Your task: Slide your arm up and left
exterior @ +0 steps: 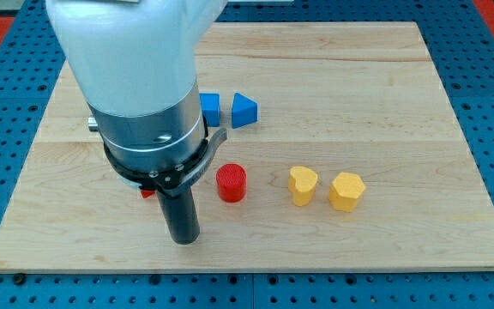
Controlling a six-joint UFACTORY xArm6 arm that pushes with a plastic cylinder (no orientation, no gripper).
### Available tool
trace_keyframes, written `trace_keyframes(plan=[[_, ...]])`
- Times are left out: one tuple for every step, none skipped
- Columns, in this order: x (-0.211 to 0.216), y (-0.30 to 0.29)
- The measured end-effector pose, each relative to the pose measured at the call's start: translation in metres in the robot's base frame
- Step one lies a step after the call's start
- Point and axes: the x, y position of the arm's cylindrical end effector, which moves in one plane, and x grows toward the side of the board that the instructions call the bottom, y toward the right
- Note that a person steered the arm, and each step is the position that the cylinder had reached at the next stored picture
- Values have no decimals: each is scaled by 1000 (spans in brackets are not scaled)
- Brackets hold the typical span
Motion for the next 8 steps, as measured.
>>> trace_keyframes(plan=[[0, 0], [0, 0], [0, 0], [-1, 0], [-3, 0], [-5, 0], [-6, 0], [-6, 0]])
